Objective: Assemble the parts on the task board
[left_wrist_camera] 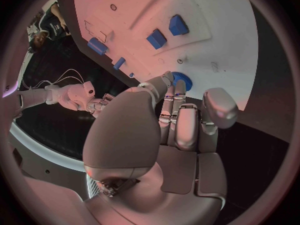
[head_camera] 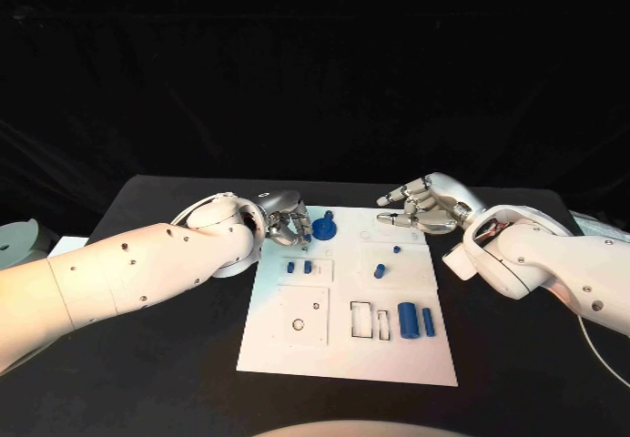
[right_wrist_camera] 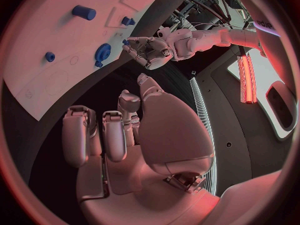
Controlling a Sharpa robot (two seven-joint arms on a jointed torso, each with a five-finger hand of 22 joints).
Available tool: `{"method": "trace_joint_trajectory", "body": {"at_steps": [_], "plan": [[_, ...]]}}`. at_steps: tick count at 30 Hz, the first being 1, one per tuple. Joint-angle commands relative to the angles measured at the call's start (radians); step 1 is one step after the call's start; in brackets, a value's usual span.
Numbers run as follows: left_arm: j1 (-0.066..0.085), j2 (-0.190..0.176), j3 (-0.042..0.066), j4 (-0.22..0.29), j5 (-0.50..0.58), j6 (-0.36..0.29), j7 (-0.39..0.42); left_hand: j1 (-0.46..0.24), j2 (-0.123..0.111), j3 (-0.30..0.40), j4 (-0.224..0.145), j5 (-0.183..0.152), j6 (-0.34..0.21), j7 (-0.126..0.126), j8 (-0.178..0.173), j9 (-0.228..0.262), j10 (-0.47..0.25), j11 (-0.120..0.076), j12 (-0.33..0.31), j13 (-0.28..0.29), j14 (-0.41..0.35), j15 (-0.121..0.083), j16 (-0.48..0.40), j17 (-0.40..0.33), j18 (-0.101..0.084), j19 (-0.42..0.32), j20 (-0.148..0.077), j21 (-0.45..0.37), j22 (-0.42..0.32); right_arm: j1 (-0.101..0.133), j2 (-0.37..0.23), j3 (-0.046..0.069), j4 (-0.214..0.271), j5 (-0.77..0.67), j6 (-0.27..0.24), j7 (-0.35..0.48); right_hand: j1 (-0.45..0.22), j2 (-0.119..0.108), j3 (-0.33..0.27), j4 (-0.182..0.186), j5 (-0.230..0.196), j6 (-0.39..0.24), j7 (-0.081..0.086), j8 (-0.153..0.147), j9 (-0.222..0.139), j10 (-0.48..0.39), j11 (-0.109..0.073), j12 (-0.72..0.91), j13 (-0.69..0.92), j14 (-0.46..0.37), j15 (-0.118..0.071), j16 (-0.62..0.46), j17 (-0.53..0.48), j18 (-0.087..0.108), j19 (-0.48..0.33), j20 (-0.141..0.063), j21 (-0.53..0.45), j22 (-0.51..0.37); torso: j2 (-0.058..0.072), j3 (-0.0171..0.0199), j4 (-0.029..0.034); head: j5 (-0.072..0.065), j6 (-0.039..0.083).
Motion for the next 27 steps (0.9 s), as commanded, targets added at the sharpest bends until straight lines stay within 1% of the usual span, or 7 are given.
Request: {"method": "trace_joint_trajectory", "body": {"at_steps": [1,4,7,11,18,22,27], "plan": [[0.001,-0.003,0.000,0.004,0.022,0.028,-0.014,-0.009,0.001,0.008,-0.001,0.004,0.009,0.001,-0.005,0.000,0.005,-0.001,-0.004,0.001,0.030,-0.009,0.003,-0.001,-0.012,0.007,-0.005,0.006,0.001,-0.002,0.001,0.000,0.000,-0.002,0.014,0.007,-0.007,0.004,-0.005,0.003,0.004,0.003,-0.002,0.001,0.000,-0.008,0.002,-0.002,0.000,0.075,0.004,-0.003,0.134,0.018,-0.009,-0.001,-0.003,0.001,0.001,-0.0011,-0.0021,0.002,-0.001],[0.000,-0.008,0.000,0.003,0.022,0.043,-0.019,-0.013,-0.001,0.008,-0.001,0.003,0.011,0.000,-0.006,-0.001,0.006,-0.001,-0.007,0.001,0.029,-0.009,0.003,-0.003,-0.012,0.007,-0.005,0.007,0.003,-0.002,0.001,0.000,0.000,-0.002,0.014,0.007,-0.007,0.004,-0.005,0.003,0.004,0.003,-0.002,0.001,0.000,-0.008,0.002,-0.002,0.000,0.075,0.004,-0.003,0.134,0.018,-0.009,-0.001,-0.003,0.001,0.002,-0.0003,-0.0029,0.004,-0.003],[0.000,-0.010,-0.002,0.000,0.022,0.054,-0.023,-0.021,-0.003,0.008,0.000,0.003,0.012,-0.001,-0.007,-0.002,0.007,-0.001,-0.010,0.001,0.029,-0.009,0.003,-0.005,-0.012,0.006,-0.005,0.007,0.003,-0.002,0.001,0.000,0.000,-0.003,0.014,0.007,-0.007,0.004,-0.005,0.003,0.004,0.003,-0.002,0.001,0.000,-0.008,0.002,-0.002,0.000,0.075,0.004,-0.003,0.134,0.018,-0.009,-0.001,-0.003,0.001,0.002,0.0002,-0.0020,0.003,-0.003],[-0.001,-0.009,-0.004,-0.006,0.023,0.062,-0.025,-0.021,-0.003,0.008,0.000,0.003,0.012,-0.001,-0.007,-0.002,0.007,-0.001,-0.010,0.001,0.029,-0.009,0.003,-0.005,-0.012,0.006,-0.005,0.007,0.003,-0.003,0.001,0.000,0.000,-0.003,0.014,0.007,-0.007,0.004,-0.005,0.003,0.004,0.003,-0.002,0.001,0.000,-0.008,0.002,-0.002,0.000,0.075,0.004,-0.003,0.134,0.018,-0.009,-0.001,-0.003,0.001,0.002,0.0000,-0.0009,0.005,-0.005],[-0.006,0.000,-0.009,-0.019,0.018,0.067,-0.026,-0.024,-0.004,0.008,0.000,0.003,0.012,-0.001,-0.008,-0.002,0.008,-0.002,-0.011,0.002,0.029,-0.009,0.003,-0.005,-0.012,0.006,-0.005,0.008,0.004,-0.003,0.001,0.000,0.001,-0.003,0.014,0.008,-0.007,0.004,-0.005,0.003,0.004,0.003,-0.002,0.001,0.000,-0.008,0.002,-0.002,0.000,0.075,0.004,-0.003,0.134,0.018,-0.009,-0.001,-0.003,0.001,0.002,-0.0001,-0.0028,0.006,-0.007],[-0.010,0.005,-0.010,-0.024,0.016,0.067,-0.027,-0.024,-0.004,0.008,0.000,0.003,0.012,-0.001,-0.008,-0.002,0.008,-0.002,-0.011,0.002,0.029,-0.009,0.003,-0.005,-0.012,0.006,-0.005,0.008,0.004,-0.003,0.001,0.000,0.001,-0.003,0.014,0.008,-0.007,0.004,-0.005,0.003,0.004,0.003,-0.002,0.001,0.000,-0.008,0.002,-0.002,0.000,0.075,0.004,-0.003,0.134,0.018,-0.009,-0.001,-0.003,0.001,0.002,0.0003,-0.0034,0.005,-0.007],[-0.012,0.007,-0.011,-0.027,0.015,0.067,-0.028,-0.026,-0.005,0.008,0.000,0.003,0.013,-0.001,-0.008,-0.003,0.009,-0.002,-0.012,0.002,0.028,-0.009,0.003,-0.007,-0.012,0.006,-0.005,0.006,0.003,-0.003,0.001,0.000,0.001,-0.003,0.014,0.008,-0.007,0.004,-0.005,0.003,0.004,0.003,-0.002,0.001,0.000,-0.008,0.002,-0.002,0.000,0.075,0.004,-0.003,0.134,0.018,-0.009,-0.001,-0.003,0.001,0.002,0.0008,-0.0033,0.006,-0.007]]}}
